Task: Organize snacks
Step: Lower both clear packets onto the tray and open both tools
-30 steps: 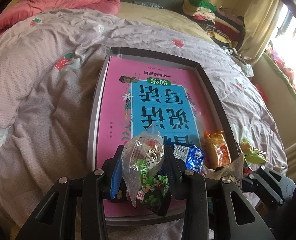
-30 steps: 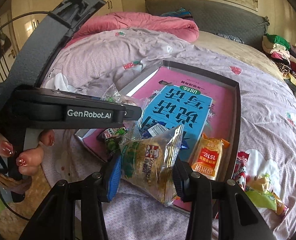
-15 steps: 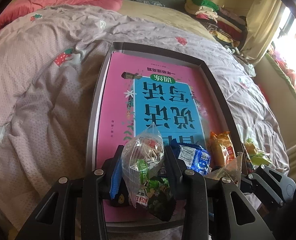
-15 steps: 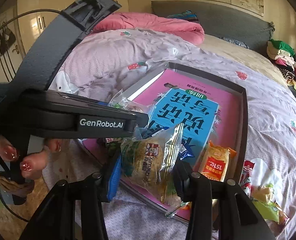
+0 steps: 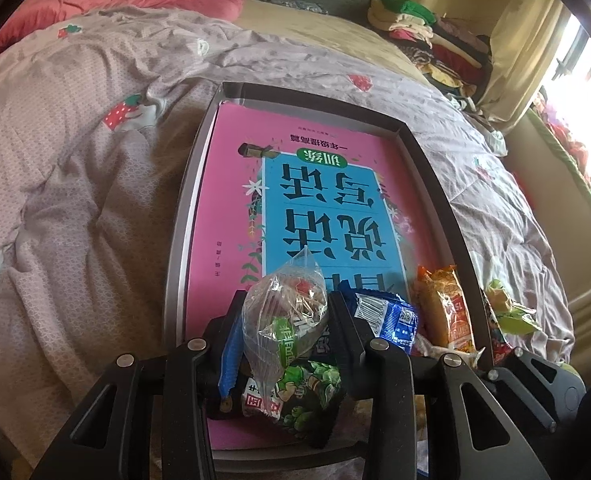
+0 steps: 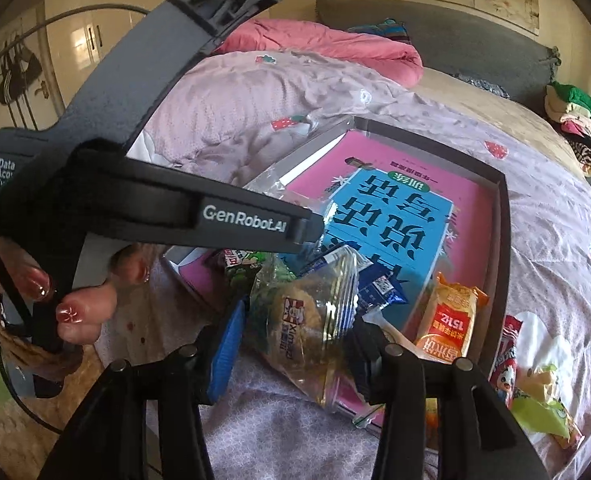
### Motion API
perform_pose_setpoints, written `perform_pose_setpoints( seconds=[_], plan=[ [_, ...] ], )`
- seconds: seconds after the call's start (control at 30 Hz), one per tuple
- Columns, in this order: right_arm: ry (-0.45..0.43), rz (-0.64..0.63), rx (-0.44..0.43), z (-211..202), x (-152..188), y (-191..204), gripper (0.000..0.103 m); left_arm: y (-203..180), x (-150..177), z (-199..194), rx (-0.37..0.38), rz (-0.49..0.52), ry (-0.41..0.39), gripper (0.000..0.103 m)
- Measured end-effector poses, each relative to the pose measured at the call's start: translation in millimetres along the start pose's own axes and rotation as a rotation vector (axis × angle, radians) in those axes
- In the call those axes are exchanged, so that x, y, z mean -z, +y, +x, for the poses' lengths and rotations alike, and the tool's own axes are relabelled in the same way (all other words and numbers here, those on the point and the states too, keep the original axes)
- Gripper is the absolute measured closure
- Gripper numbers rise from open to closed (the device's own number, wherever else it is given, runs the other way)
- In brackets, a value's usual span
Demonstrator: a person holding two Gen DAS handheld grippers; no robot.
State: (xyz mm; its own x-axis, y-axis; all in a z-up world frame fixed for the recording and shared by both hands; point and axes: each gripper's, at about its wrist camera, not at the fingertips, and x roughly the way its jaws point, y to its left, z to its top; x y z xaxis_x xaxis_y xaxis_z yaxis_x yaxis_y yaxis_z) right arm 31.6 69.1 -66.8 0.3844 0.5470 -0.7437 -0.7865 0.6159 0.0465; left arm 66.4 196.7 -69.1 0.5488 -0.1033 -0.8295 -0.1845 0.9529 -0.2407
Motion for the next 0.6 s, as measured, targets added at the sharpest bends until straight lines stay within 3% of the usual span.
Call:
perform_pose_setpoints(
  seconds=[0.43, 0.6],
  plan=[
    [-0.016, 0.032, 0.025, -18.6, 7.3, -9.2, 0.044, -0.6, 1.7, -0.9, 0.007, 0.002, -0.001, 0.062],
    [-0.023, 0.042, 0.045, -22.7, 9.0, -14.5, 0.044, -2.5, 3.3, -4.1, 0.012, 0.005, 0.001, 0.057]
  ],
)
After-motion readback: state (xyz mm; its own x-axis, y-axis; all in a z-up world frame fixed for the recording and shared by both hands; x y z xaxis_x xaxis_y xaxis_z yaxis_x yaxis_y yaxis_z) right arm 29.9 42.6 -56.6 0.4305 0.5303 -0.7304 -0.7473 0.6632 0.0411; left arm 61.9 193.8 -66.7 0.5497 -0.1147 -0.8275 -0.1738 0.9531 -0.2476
